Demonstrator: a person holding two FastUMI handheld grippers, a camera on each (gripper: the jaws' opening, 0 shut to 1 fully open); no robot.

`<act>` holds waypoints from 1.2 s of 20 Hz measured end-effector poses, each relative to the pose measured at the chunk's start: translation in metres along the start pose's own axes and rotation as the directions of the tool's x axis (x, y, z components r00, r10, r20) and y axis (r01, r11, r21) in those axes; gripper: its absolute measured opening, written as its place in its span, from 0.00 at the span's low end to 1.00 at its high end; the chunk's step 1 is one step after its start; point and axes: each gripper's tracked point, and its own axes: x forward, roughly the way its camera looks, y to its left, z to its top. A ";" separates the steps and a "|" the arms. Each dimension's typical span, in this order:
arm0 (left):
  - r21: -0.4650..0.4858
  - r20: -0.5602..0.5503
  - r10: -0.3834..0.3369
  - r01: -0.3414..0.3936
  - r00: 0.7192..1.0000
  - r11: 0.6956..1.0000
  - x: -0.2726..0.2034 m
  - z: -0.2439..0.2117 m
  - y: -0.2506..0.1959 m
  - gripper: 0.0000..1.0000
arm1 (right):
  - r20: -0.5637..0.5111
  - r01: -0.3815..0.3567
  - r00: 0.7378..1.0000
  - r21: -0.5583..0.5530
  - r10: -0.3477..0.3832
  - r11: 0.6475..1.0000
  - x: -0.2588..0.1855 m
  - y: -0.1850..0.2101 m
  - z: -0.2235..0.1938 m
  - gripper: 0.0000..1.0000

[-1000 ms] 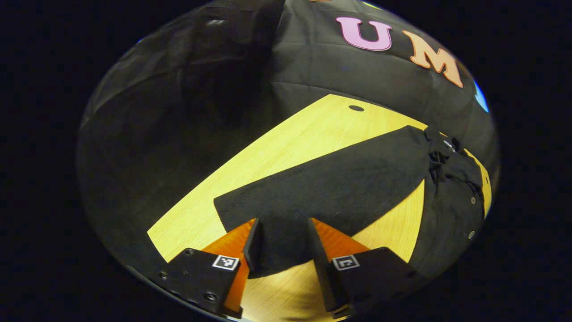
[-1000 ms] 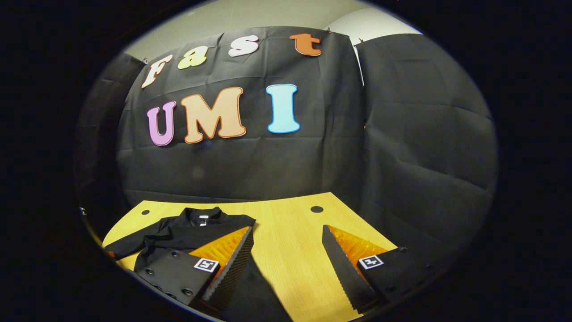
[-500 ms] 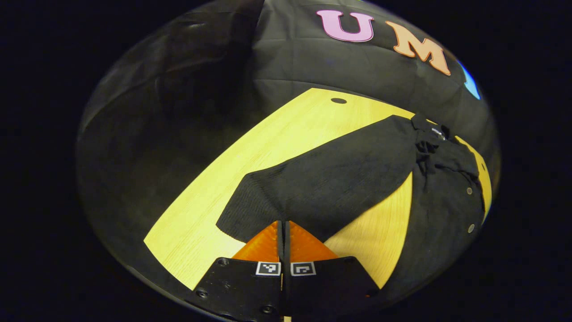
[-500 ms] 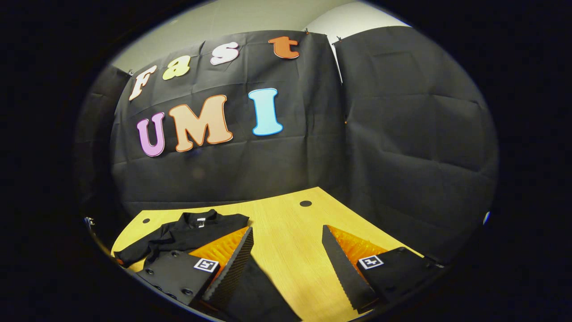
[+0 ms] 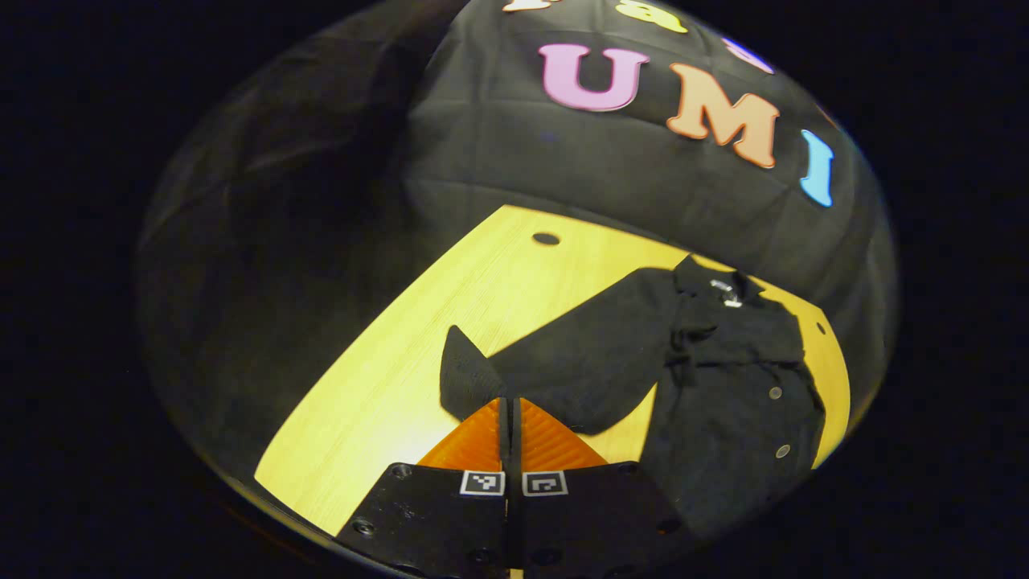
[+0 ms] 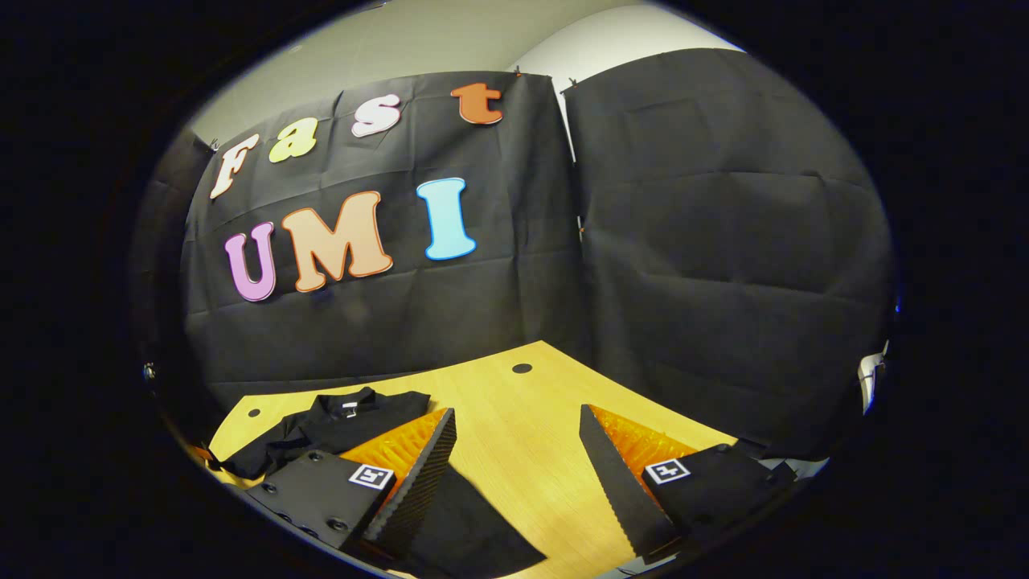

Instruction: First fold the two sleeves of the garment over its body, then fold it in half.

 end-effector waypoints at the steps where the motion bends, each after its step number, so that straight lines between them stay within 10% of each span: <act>1: 0.012 0.034 -0.034 0.033 0.999 0.999 0.001 0.018 -0.013 0.00 | 0.001 0.016 1.000 0.004 -0.016 1.000 -0.007 -0.005 -0.003 0.97; 12: 0.264 0.255 -0.378 0.312 0.890 0.913 0.018 0.159 -0.232 0.00 | -0.036 0.053 0.998 0.117 -0.049 0.992 -0.047 -0.039 -0.022 0.97; 17: 0.332 0.250 -0.462 0.373 0.851 0.866 0.026 0.161 -0.335 0.00 | -0.095 0.049 0.995 0.145 -0.035 0.988 -0.041 -0.068 -0.033 0.97; 24: 0.316 0.133 -0.486 0.428 0.864 0.847 0.061 0.107 -0.442 0.00 | -0.125 0.071 0.991 0.165 -0.050 0.984 -0.017 -0.113 -0.034 0.97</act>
